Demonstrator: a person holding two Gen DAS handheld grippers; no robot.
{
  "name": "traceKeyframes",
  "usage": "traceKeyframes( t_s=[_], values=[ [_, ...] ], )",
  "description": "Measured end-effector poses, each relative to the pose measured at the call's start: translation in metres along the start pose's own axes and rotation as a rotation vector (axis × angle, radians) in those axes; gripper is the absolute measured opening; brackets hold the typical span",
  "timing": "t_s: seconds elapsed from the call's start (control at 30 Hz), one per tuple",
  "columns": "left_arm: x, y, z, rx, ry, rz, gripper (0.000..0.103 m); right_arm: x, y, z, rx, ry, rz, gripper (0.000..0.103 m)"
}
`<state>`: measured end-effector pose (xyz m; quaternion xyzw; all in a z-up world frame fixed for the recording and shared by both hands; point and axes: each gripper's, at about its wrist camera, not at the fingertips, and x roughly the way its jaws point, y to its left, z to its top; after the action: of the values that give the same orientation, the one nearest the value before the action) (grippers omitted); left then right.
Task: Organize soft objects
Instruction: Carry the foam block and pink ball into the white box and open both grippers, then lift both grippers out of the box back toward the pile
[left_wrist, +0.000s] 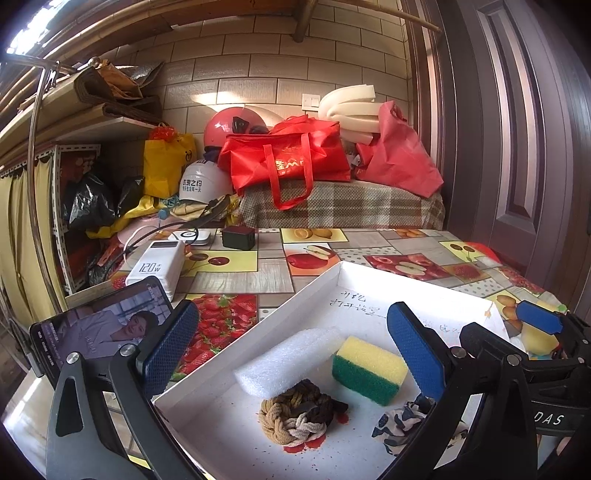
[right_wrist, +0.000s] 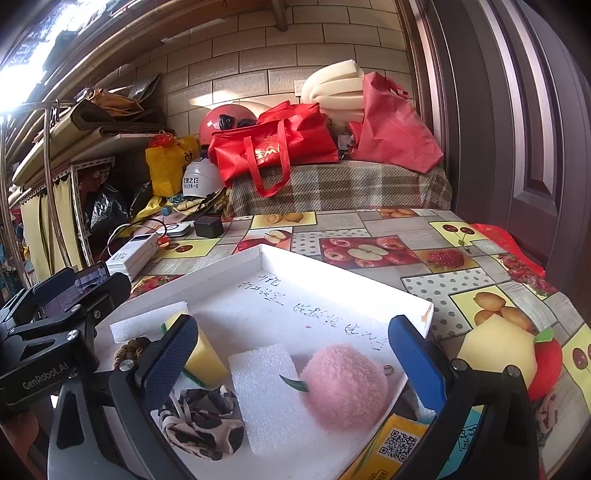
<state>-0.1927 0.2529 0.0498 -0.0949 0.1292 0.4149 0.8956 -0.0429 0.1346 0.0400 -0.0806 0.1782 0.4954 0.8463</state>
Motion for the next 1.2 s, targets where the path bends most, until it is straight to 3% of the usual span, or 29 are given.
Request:
traceKeyframes(
  t_s=[0.63,1.2],
  values=[
    [-0.009,0.002,0.002,-0.015,-0.025,0.037,0.103,-0.014,0.005,-0.003,-0.027,-0.070,0.017,0.103],
    [-0.036,-0.010,-0.009,-0.004,-0.036,0.025,0.103,-0.046,-0.022,-0.017,-0.017,-0.046,0.098,0.103]
  ],
)
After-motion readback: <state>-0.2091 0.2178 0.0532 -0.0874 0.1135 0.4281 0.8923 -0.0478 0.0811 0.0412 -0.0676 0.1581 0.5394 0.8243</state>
